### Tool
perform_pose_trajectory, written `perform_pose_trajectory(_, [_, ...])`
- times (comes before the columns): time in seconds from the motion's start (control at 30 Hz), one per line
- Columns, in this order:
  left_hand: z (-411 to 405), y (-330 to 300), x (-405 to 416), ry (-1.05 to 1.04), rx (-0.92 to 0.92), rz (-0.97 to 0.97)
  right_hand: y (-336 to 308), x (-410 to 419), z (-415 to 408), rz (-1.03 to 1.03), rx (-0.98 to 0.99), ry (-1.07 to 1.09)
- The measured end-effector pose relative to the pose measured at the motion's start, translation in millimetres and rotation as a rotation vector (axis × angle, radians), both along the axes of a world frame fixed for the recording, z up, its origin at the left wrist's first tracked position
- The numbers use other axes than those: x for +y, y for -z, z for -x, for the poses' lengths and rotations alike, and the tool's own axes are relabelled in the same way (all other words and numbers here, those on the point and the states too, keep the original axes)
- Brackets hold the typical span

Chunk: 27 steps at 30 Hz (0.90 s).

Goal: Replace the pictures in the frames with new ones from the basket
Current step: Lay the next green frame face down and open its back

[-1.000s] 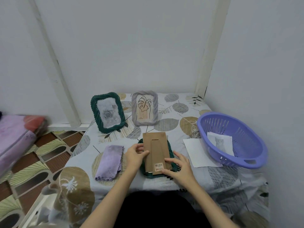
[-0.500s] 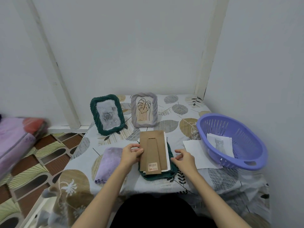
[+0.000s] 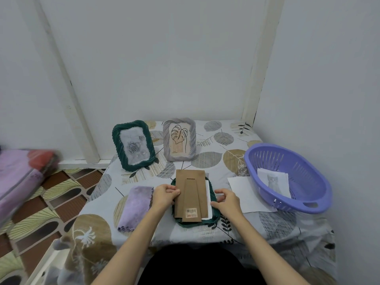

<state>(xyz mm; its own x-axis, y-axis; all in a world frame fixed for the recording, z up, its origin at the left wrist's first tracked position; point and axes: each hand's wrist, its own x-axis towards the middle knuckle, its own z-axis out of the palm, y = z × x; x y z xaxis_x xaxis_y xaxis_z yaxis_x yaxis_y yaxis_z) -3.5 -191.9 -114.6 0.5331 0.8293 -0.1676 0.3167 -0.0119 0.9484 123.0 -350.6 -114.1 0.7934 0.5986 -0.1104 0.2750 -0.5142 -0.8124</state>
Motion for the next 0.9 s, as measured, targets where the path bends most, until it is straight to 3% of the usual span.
perform_pose_trajectory(0.23, [4.4, 0.2, 2.8, 0.001, -0.072, 0.1, 0.1, 3.2, 2.5, 0.005, -0.022, 0.015])
perform_pose_trajectory(0.37, [22.0, 0.0, 14.3, -0.105, -0.152, 0.173, -0.1, 5.4, -2.2, 0.025, -0.011, 0.063])
perform_pose_trajectory(0.53, [45.3, 8.4, 24.8, -0.184, -0.101, 0.178, -2.7, 4.5, -4.3, 0.037, -0.04, 0.128])
perform_pose_trajectory(0.9, [61.7, 7.0, 30.3, -0.121, 0.286, -0.274, -8.8, -15.1, -15.4, 0.08, -0.074, 0.155])
